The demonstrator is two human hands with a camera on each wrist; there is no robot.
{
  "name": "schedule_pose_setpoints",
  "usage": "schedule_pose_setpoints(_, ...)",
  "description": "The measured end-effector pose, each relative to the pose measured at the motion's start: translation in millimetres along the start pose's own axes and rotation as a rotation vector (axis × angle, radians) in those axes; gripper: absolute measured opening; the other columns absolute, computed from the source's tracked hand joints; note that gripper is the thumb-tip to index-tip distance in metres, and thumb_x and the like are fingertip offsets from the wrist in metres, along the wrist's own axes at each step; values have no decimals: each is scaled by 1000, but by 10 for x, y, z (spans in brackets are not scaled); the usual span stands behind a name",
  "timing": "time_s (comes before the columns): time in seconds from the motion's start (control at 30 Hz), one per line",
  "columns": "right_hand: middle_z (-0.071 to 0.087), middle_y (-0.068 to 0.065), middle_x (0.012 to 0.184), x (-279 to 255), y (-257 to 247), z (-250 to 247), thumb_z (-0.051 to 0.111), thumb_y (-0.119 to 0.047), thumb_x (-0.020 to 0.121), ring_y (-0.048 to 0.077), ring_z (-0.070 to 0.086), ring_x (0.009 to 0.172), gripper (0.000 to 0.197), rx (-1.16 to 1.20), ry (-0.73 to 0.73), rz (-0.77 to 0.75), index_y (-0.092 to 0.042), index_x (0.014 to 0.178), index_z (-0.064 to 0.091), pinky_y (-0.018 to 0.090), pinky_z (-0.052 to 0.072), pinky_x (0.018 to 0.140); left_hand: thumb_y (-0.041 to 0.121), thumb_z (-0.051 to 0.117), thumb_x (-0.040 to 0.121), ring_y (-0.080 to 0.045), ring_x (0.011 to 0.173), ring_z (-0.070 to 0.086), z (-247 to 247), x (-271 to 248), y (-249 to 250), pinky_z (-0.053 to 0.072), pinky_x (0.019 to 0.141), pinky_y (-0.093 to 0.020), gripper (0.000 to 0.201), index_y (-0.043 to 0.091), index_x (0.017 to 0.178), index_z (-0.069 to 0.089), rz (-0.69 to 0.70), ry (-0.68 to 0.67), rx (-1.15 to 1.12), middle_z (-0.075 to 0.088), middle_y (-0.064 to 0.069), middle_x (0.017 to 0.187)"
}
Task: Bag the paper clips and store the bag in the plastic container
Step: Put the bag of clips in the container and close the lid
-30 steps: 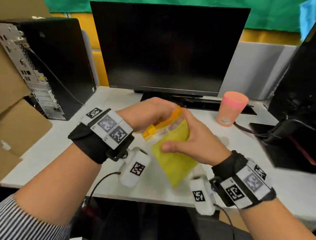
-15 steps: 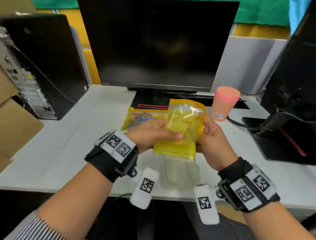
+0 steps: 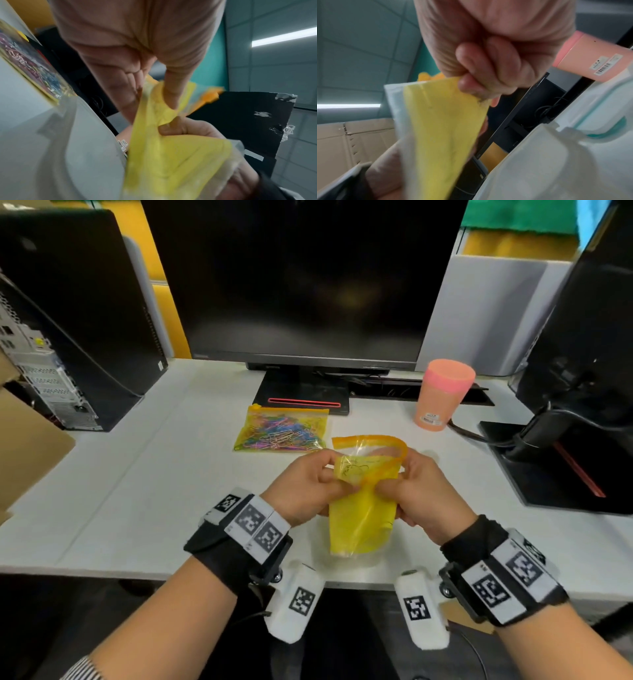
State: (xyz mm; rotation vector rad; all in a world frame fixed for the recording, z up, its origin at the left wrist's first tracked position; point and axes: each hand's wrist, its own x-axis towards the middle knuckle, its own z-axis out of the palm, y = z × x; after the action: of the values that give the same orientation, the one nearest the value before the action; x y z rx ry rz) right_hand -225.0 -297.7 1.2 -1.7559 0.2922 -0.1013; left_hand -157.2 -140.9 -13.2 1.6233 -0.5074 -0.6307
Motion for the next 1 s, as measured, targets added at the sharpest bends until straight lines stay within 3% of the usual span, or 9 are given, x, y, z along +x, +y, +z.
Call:
schedule_pose_setpoints(0.13, 49, 5, 60, 47, 56, -76, 54, 17, 83, 4, 44, 36, 39, 28, -127, 40, -15, 106, 52, 11, 33, 34, -11, 59, 84, -9, 58, 68, -15, -2, -57, 55, 49, -22, 31, 19, 81, 65, 34, 106, -88, 73, 5, 68)
schedule_pose_setpoints(0.2, 51, 6, 59, 145, 142, -116, 57, 14, 81, 6, 46, 41, 33, -74, -117, -8, -17, 93, 57, 16, 39, 43, -11, 63, 81, -18, 60, 67, 11, -16, -118, 57, 54, -27, 36, 23, 73, 70, 94, 182, -25, 71, 3, 73)
schedule_pose_setpoints(0.3, 58, 5, 61, 273, 303, -125, 62, -1, 78, 14, 52, 55, 25, -432, -46, -112, -25, 77, 60, 33, 45, 60, -8, 65, 78, -27, 72, 65, 52, -39, -253, 55, 65, -30, 32, 21, 79, 77, 303, 248, 452, 65, 0, 85)
schedule_pose_setpoints(0.4, 59, 1, 74, 298, 347, -149, 64, -9, 80, 12, 50, 62, 25, -694, 5, -180, -28, 96, 60, 29, 44, 69, -7, 52, 72, -27, 72, 61, 46, -97, -295, 47, 62, -24, 29, 9, 84, 73, 438, 250, 856, 59, -6, 90)
schedule_pose_setpoints(0.5, 55, 0, 104, 259, 315, -163, 54, 0, 83, 8, 51, 74, 39, -648, -145, -271, -27, 110, 62, 22, 43, 78, -1, 46, 77, -37, 71, 60, 131, -129, -198, 46, 57, -36, 23, 9, 93, 60, 339, 217, 1071, 53, -10, 98)
schedule_pose_setpoints(0.67, 46, -6, 136, 182, 313, -152, 55, -6, 79, 10, 52, 85, 43, -664, -346, -124, -21, 119, 61, 16, 39, 84, 8, 41, 91, -29, 96, 60, 263, -109, -65, 31, 61, -31, 31, 19, 118, 51, 114, 36, 1463, 47, -4, 116)
schedule_pose_setpoints(0.77, 34, -19, 133, 158, 296, -233, 56, -2, 79, 9, 55, 99, 63, -713, -486, -11, -29, 135, 49, 18, 43, 90, 5, 44, 90, -30, 96, 61, 279, -87, -17, 33, 62, -31, 32, 19, 117, 55, 58, -21, 1506, 49, -6, 115)
schedule_pose_setpoints(0.87, 48, -19, 128, 181, 325, -286, 67, -6, 79, 6, 60, 85, 58, -738, -442, -55, -33, 130, 56, 21, 50, 88, 4, 46, 89, -29, 103, 58, 263, -62, -20, 39, 68, -33, 29, 13, 111, 62, 8, -93, 1577, 53, -7, 116)
schedule_pose_setpoints(1.0, 58, -10, 107, 220, 358, -240, 78, -26, 73, 7, 50, 80, 45, -907, -330, -166, -30, 117, 68, 13, 40, 72, 33, 34, 88, -24, 110, 45, 157, -155, -97, 38, 82, -34, 40, 28, 110, 67, 22, -99, 1475, 63, 4, 114)
